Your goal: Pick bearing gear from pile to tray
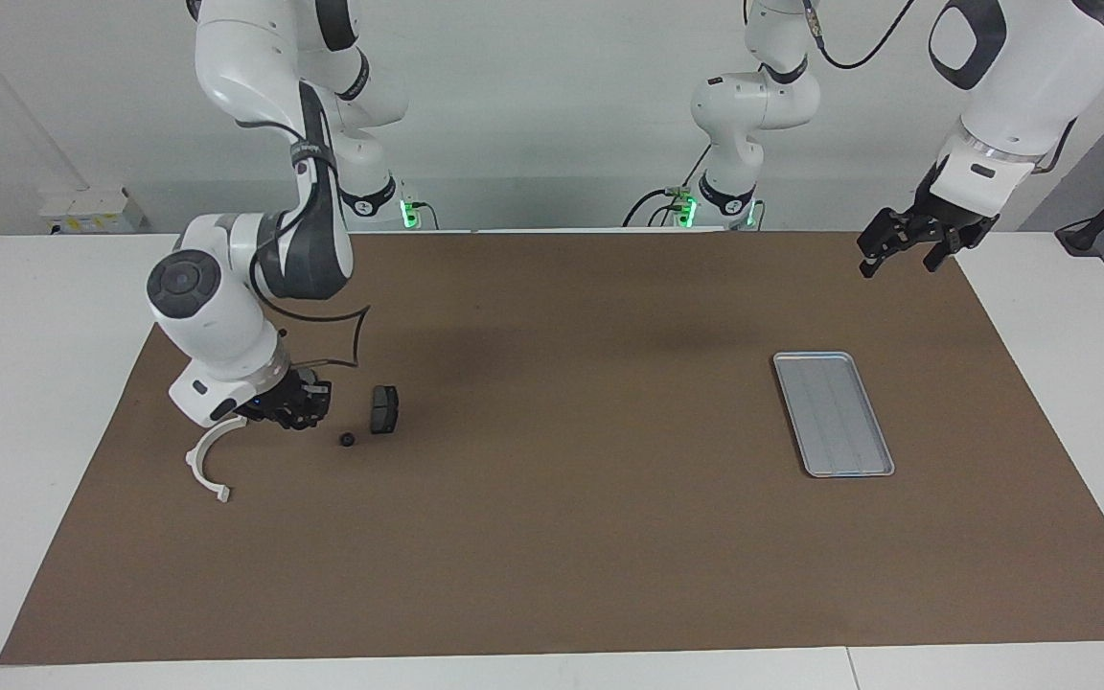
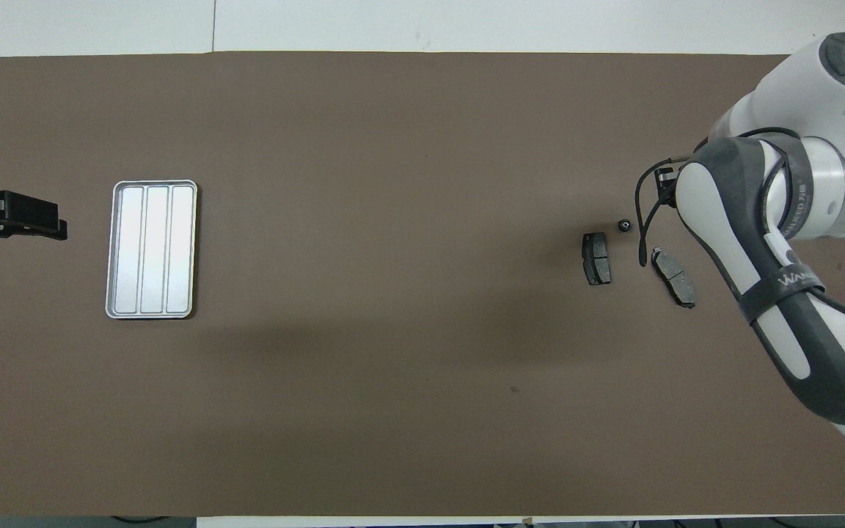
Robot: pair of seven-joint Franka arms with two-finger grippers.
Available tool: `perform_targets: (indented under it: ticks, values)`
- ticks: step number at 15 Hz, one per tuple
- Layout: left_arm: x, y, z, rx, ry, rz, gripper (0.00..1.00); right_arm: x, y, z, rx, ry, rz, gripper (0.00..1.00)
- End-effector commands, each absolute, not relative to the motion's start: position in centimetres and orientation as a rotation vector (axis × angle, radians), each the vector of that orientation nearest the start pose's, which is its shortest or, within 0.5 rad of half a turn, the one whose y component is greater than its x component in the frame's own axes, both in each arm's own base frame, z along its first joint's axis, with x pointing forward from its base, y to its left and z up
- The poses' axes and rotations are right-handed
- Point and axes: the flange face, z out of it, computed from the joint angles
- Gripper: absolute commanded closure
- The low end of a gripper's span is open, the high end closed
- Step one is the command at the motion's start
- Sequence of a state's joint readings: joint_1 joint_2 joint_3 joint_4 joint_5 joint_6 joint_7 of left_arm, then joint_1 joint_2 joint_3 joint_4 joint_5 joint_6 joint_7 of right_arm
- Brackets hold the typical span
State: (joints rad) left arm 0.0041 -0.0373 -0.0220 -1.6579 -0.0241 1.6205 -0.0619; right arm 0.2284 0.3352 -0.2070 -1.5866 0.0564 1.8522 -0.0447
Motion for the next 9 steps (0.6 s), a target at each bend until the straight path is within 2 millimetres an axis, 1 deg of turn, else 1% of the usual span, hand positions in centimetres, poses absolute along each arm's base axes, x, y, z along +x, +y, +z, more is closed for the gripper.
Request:
perform_targets:
  ticks: [1, 2, 3, 4, 5, 7, 8, 9]
  values:
    - [54.3, -1.3, 61.3, -3.177, -0.075, 0.000, 0.00, 65.2, 6.5, 49.6, -3.115, -0.071, 0.051, 1.00]
    - [54.3, -1.4, 61.3, -3.177, -0.073, -0.003, 0.00, 64.9, 8.0, 51.1, -3.102, -0.079, 0.040, 1.00]
    - [54.3, -1.5, 61.3, -3.177, -0.071, 0.000, 0.00, 64.6, 9.5, 52.1, -3.088, -0.076, 0.029, 1.00]
    - [54.3, -1.5, 61.3, -3.177, -0.071, -0.002, 0.00, 64.1, 11.6, 52.7, -3.082, -0.100, 0.014, 1.00]
    - [54.4, -1.5, 61.4, -3.177, -0.071, -0.005, 0.00, 63.5, 14.2, 53.3, -3.092, -0.134, 0.000, 1.00]
    - [54.2, -1.4, 61.4, -3.177, -0.073, -0.003, 0.00, 61.7, 20.5, 54.7, -3.089, -0.120, -0.051, 1.00]
    - [54.1, -1.2, 61.5, -3.177, -0.078, -0.005, 0.00, 60.9, 23.2, 55.1, -3.075, -0.108, -0.068, 1.00]
    - [54.1, -1.1, 61.1, -3.176, -0.083, 0.005, 0.00, 60.1, 25.3, 55.2, -3.063, -0.126, -0.075, 1.00]
